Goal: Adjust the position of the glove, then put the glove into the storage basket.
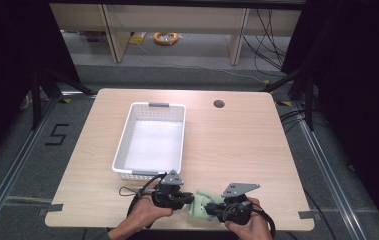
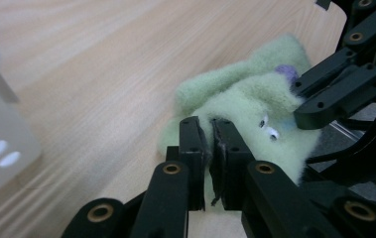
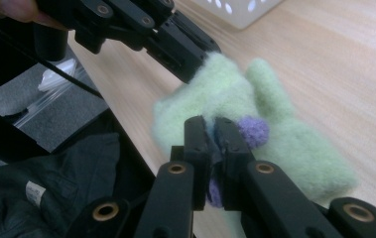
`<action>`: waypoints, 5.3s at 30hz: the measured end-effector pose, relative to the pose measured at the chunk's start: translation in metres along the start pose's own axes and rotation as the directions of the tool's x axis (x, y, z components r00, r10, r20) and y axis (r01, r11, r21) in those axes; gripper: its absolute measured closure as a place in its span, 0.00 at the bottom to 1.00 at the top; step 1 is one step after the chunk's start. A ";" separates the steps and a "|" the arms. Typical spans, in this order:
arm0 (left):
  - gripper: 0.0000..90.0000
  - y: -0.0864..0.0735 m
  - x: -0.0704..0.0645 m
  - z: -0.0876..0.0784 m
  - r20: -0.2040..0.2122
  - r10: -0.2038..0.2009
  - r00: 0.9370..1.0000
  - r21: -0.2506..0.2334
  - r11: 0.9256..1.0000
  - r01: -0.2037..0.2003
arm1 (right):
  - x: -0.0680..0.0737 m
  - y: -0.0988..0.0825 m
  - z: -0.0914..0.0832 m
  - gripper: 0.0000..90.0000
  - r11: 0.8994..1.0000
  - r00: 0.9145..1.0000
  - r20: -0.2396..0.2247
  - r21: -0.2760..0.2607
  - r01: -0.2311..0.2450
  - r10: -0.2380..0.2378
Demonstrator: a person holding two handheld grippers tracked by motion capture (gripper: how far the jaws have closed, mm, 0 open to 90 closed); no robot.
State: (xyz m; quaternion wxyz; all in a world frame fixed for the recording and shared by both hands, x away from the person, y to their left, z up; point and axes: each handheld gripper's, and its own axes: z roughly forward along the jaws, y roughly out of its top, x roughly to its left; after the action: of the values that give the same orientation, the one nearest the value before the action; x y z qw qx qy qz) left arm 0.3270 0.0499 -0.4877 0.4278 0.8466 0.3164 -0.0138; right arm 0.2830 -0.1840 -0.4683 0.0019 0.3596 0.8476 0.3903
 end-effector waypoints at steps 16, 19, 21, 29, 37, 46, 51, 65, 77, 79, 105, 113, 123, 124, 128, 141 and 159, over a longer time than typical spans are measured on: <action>0.85 -0.001 0.006 0.001 0.009 -0.046 0.999 -0.008 0.999 0.046 | -0.016 -0.010 -0.034 0.78 1.000 0.996 0.090 -0.026 -0.014 0.016; 0.86 -0.001 0.006 0.001 0.003 -0.041 0.999 -0.009 0.999 0.041 | -0.014 -0.019 -0.032 0.78 1.000 0.996 0.094 0.005 -0.013 0.012; 0.87 -0.001 0.005 0.001 0.003 -0.044 0.999 -0.014 0.999 0.044 | -0.013 -0.023 -0.028 0.77 0.999 0.994 0.104 0.023 -0.022 0.020; 0.89 -0.002 0.005 0.001 -0.001 -0.034 0.999 -0.015 0.999 0.034 | -0.014 -0.029 -0.013 0.89 0.996 0.993 0.113 0.087 0.011 -0.021; 0.91 0.003 0.002 -0.003 -0.005 -0.031 0.999 -0.037 0.999 0.031 | 0.000 -0.025 -0.023 1.00 0.995 0.995 0.070 0.082 0.061 -0.067; 0.88 0.000 0.007 0.001 -0.014 -0.049 0.999 -0.023 0.999 0.049 | -0.013 -0.031 -0.019 0.78 0.994 0.994 0.106 0.104 -0.026 0.015; 0.90 -0.001 0.006 0.001 -0.008 -0.036 0.999 -0.019 0.999 0.036 | -0.010 -0.032 -0.008 0.88 0.993 0.995 0.103 0.119 -0.003 -0.009; 0.88 -0.001 0.009 0.003 -0.001 -0.058 0.998 -0.021 0.998 0.058 | 0.006 -0.033 -0.007 0.95 0.985 0.996 0.046 0.156 0.070 -0.078; 0.52 -0.010 0.010 -0.013 0.036 -0.206 0.978 -0.041 0.977 0.207 | -0.010 -0.032 -0.032 0.56 0.998 0.997 0.066 0.061 -0.031 0.027; 0.51 -0.012 0.010 -0.018 0.032 -0.211 0.977 -0.042 0.976 0.212 | -0.015 -0.030 -0.038 0.50 0.998 0.994 0.096 0.021 -0.058 0.056; 0.59 -0.018 -0.002 0.011 0.016 -0.168 0.986 0.056 0.984 0.167 | -0.054 -0.019 0.002 0.48 0.984 0.989 0.056 0.107 -0.144 0.139; 0.59 -0.021 -0.003 0.018 0.051 -0.171 0.984 0.040 0.985 0.170 | -0.051 -0.019 0.005 0.54 0.988 0.993 0.036 0.100 -0.119 0.116; 0.74 -0.023 -0.008 0.019 0.056 -0.178 0.982 0.038 0.984 0.176 | -0.052 -0.022 0.005 0.77 0.989 0.991 -0.057 0.088 -0.119 0.124; 0.76 -0.023 -0.009 0.018 0.049 -0.168 0.985 0.042 0.985 0.166 | -0.052 -0.022 0.005 0.79 0.992 0.994 -0.058 0.082 -0.091 0.096; 0.81 -0.022 -0.013 0.019 0.064 -0.149 0.987 0.010 0.989 0.148 | -0.053 -0.024 0.003 0.82 0.995 0.995 -0.063 0.064 -0.080 0.084; 0.85 -0.018 -0.011 0.009 0.109 -0.161 0.981 0.011 0.987 0.161 | -0.048 -0.023 -0.006 0.83 0.995 0.993 -0.067 0.044 -0.093 0.096; 0.86 -0.002 -0.009 -0.017 0.125 -0.146 0.981 -0.046 0.987 0.153 | -0.043 -0.001 -0.023 0.83 0.999 0.995 -0.080 -0.004 -0.055 0.054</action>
State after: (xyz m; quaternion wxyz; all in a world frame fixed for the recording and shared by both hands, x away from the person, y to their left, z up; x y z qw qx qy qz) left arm 0.3146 0.0584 -0.4758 0.4674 0.8058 0.3528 -0.0882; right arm 0.3074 -0.2256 -0.4650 -0.0415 0.3666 0.8357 0.4069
